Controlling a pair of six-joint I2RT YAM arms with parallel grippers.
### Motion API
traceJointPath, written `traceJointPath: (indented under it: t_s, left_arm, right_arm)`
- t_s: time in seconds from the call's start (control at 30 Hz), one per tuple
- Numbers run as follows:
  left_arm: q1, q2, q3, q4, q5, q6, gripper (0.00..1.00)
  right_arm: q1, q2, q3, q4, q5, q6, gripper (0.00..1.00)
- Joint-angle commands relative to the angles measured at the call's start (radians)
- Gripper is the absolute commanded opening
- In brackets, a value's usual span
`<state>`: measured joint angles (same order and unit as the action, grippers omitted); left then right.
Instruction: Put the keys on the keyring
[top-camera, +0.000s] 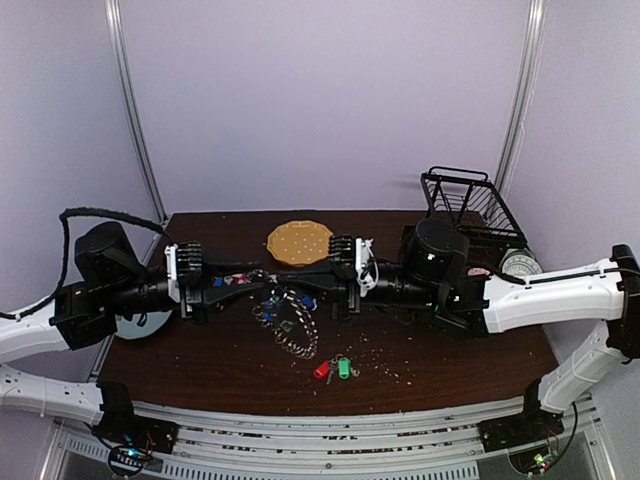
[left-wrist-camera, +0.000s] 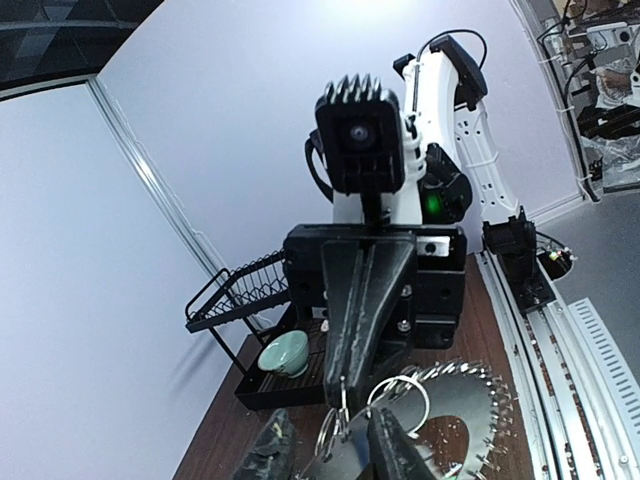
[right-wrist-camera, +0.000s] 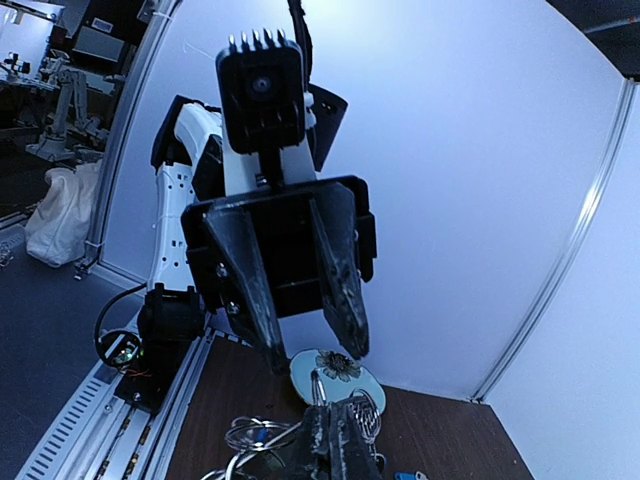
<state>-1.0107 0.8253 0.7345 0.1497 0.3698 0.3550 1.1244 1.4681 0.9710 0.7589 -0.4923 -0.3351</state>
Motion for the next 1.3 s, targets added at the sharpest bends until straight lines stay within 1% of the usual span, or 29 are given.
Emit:
traceJointPath:
  t_s: [0.0, 0.1, 0.23, 0.4, 0.57, 0.67, 0.9, 0.93, 1.03, 1.1, 1.17, 1.27]
  left_arm:
    - [0.007, 0.015, 0.0, 0.054, -0.022, 0.068, 0.26]
    - [0.02, 0.021, -0.009, 0.062, -0.02, 0.079, 0.23]
    - [0.053, 0.012, -0.032, 0.115, -0.013, 0.055, 0.17]
    - [0.06, 0.021, -0.061, 0.172, 0.058, 0.05, 0.15]
    - [0.06, 0.013, -0.094, 0.259, 0.058, 0.01, 0.11]
    - [0.06, 0.021, -0.096, 0.27, 0.066, -0.007, 0.12]
    - [0.06, 0.036, -0.096, 0.286, 0.077, -0.023, 0.22]
    - [0.059, 0.037, -0.096, 0.287, 0.075, -0.024, 0.21]
    - [0.06, 0.037, -0.099, 0.287, 0.075, -0.022, 0.11]
    - [0.06, 0.037, -0.099, 0.286, 0.075, -0.021, 0.08]
    - [0.06, 0.035, -0.101, 0.286, 0.07, -0.021, 0.02]
    - [0.06, 0.037, -0.101, 0.271, 0.049, -0.012, 0.03]
  right_arm:
    - [0.0, 0.018, 0.062, 0.165, -0.092, -0.009, 0.0]
    - [0.0, 0.032, 0.07, 0.173, -0.091, -0.001, 0.0]
    - [0.0, 0.038, 0.078, 0.159, -0.091, -0.001, 0.0]
    - [0.001, 0.045, 0.081, 0.161, -0.066, 0.0, 0.0]
    - [0.0, 0.056, 0.084, 0.158, -0.059, 0.004, 0.0]
    - [0.0, 0.058, 0.088, 0.158, -0.056, 0.006, 0.0]
    - [-0.001, 0.06, 0.09, 0.136, -0.034, -0.003, 0.0]
    - [0.0, 0.059, 0.09, 0.134, -0.031, -0.005, 0.0]
    - [0.001, 0.058, 0.09, 0.132, -0.032, -0.004, 0.0]
    - [0.0, 0.058, 0.089, 0.128, -0.032, -0.004, 0.0]
    - [-0.001, 0.055, 0.086, 0.126, -0.028, -0.006, 0.0]
    - [-0.001, 0.046, 0.083, 0.126, -0.022, -0.011, 0.0]
